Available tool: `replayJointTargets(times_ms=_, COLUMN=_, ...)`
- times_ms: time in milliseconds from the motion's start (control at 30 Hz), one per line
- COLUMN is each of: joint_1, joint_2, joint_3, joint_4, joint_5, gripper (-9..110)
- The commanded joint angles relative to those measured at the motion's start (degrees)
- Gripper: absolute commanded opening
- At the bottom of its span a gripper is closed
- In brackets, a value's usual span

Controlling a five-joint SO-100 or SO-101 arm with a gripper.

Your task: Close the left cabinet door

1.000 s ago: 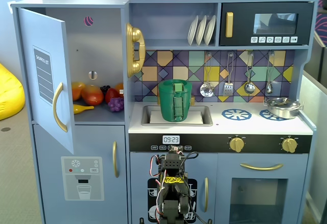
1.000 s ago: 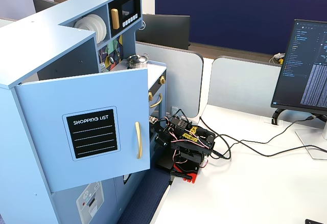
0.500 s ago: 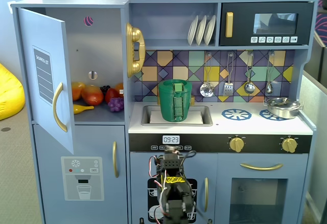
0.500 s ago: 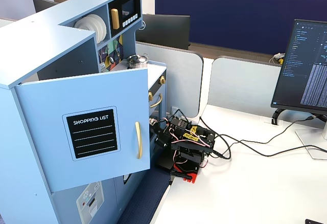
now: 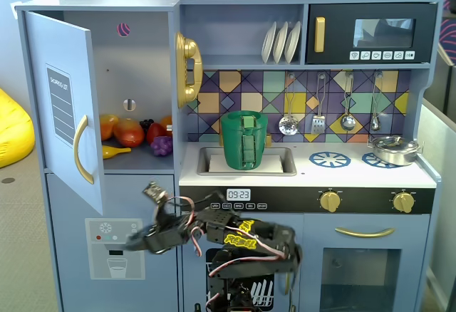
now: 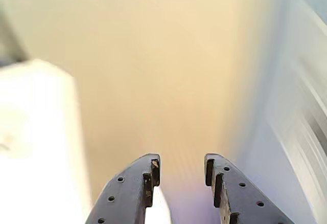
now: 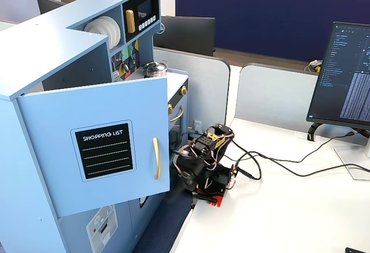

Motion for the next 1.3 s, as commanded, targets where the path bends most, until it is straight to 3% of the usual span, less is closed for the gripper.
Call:
replayJointTargets(times_ms=0, joint_1=-9.84, joint_2=-6.24, joint_3=-1.67, joint_4=-20.57, joint_5=-5.01, gripper=0)
replayJointTargets(times_ms=333, joint_1=-19.51, joint_2=-16.26, joint_3=-8.44, joint_4=-28.56, joint_5=-8.79, gripper=0)
replayJointTargets(times_ms=600, joint_1=-21.62, joint_2=-32.78, joint_3=-25.22, joint_4=-30.94, joint_5=-12.39, gripper=0)
replayJointTargets(times_ms=933, joint_1=-15.73, joint_2=-54.14, joint_3=-51.68, joint_4=-31.03, joint_5=-16.26, gripper=0)
replayJointTargets(times_ms=1267, joint_1=-9.76, joint_2=-55.63, joint_3=-53.7, joint_4=-30.06, joint_5=-18.28, gripper=0)
